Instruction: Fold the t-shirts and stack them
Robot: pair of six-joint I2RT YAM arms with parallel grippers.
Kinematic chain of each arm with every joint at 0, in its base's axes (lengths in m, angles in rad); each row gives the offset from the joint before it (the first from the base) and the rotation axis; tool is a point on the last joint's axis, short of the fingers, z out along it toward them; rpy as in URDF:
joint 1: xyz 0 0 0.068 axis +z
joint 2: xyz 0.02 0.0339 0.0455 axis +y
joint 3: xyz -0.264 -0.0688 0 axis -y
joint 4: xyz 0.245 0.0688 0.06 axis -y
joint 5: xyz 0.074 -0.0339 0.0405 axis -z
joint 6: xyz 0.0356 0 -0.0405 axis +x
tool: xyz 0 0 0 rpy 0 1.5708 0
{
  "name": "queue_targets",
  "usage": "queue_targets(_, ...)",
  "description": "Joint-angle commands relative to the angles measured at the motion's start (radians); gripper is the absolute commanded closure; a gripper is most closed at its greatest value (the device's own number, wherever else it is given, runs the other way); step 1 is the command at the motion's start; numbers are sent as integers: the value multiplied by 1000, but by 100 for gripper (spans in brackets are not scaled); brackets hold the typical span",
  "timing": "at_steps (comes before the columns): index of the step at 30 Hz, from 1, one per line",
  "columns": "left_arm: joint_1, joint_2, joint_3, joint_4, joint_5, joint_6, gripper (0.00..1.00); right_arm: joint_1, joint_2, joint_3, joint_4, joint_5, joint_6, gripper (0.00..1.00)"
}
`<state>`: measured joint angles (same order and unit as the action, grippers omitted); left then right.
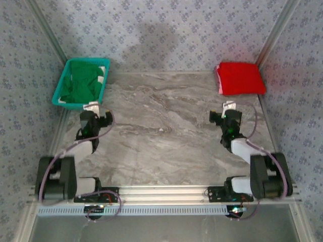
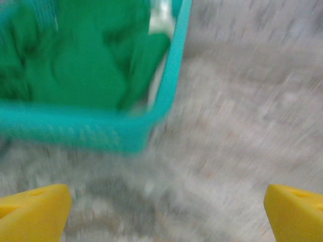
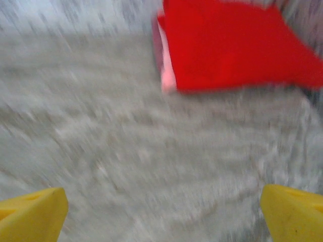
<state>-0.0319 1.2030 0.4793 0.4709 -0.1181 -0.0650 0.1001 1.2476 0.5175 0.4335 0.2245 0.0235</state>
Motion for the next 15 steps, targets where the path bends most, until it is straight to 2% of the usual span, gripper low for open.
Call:
queue_targets(1, -2, -145, 171, -216, 9, -84, 2, 32, -92, 223, -323, -7, 118, 0)
queue_targets(3, 8, -92, 319, -340, -7, -90, 2, 102, -45, 333, -370, -15, 89, 0)
queue_targets(5, 45, 37, 497, -479, 0, -112, 3, 172, 57, 473, -428, 13, 45, 0)
queue_targets(9, 115, 396, 913, -749, 25, -114, 6, 242, 275, 804, -614, -19, 53, 0)
queue_targets(15, 175, 876, 1591, -1143, 41, -81, 7, 265, 345, 877, -610, -74, 111, 1)
